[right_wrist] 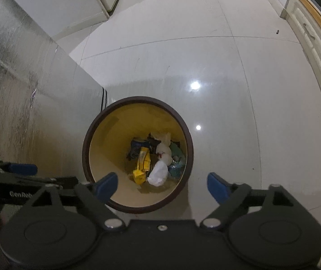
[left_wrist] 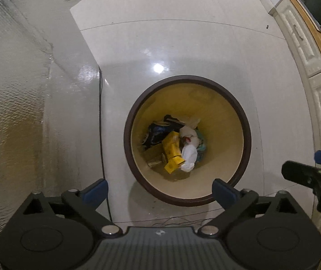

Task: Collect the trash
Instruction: 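Open the right tool then the left tool, dropping both items into the bin, then move both open tools back from the bin toward the counter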

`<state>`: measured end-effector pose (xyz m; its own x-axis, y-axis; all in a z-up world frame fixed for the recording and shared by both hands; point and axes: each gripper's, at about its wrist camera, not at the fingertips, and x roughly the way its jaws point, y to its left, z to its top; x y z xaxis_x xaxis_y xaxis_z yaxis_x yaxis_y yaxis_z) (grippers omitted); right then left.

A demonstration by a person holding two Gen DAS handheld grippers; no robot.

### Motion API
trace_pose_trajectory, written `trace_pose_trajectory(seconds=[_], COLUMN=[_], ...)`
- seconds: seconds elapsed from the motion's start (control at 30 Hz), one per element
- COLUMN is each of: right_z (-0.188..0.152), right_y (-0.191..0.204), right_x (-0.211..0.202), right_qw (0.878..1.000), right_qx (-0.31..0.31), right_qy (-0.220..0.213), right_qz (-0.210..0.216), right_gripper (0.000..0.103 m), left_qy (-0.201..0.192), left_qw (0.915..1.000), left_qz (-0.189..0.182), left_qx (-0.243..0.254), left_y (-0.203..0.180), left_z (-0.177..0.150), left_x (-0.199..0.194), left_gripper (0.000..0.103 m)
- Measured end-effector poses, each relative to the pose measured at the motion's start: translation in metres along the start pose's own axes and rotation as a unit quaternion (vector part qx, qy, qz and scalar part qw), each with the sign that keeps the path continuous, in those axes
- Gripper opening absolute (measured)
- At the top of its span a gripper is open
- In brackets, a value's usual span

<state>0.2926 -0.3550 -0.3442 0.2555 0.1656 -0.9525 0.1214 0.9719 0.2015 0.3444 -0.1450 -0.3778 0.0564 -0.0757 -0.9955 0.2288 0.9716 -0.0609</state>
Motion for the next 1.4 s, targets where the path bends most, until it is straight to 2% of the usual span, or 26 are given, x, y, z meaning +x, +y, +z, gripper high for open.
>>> trace_pose_trajectory(seconds=[0.17, 0.33, 0.8, 1.17, 1.4], right_z=[-0.003, -0.007, -0.016, -0.025, -0.034], right_y=[-0.001, -0.001, 0.002, 0.001, 0.0], right_x=[-0.009, -0.019, -0.071, -0.12, -0.156], right_qw=[1.0, 1.0, 0.998, 0.994, 0.989], right_qx=[-0.007, -0.01, -0.004, 0.004, 0.008], right_qy=[-0.005, -0.009, -0.052, -0.1, -0.147], right_qz=[-0.007, -0.021, -0.033, -0.035, -0.033], right_gripper=[0.103, 0.103, 0.103, 0.103, 0.103], left_qy=[-0.001, -0.008, -0.06, -0.12, -0.175], left_qw=[1.0, 0.9999, 0.9982, 0.9927, 0.9846], left_qz=[0.003, 0.008, 0.002, -0.005, -0.003], left_qx=[0.0, 0.0, 0.0, -0.005, -0.001], left_y=[0.002, 0.004, 0.002, 0.0, -0.008], left_z=[-0.004, -0.008, -0.024, -0.039, -0.047], left_x=[-0.009, -0.023, -0.084, -0.139, -0.178], left_gripper=[0.103, 0.103, 0.103, 0.103, 0.103])
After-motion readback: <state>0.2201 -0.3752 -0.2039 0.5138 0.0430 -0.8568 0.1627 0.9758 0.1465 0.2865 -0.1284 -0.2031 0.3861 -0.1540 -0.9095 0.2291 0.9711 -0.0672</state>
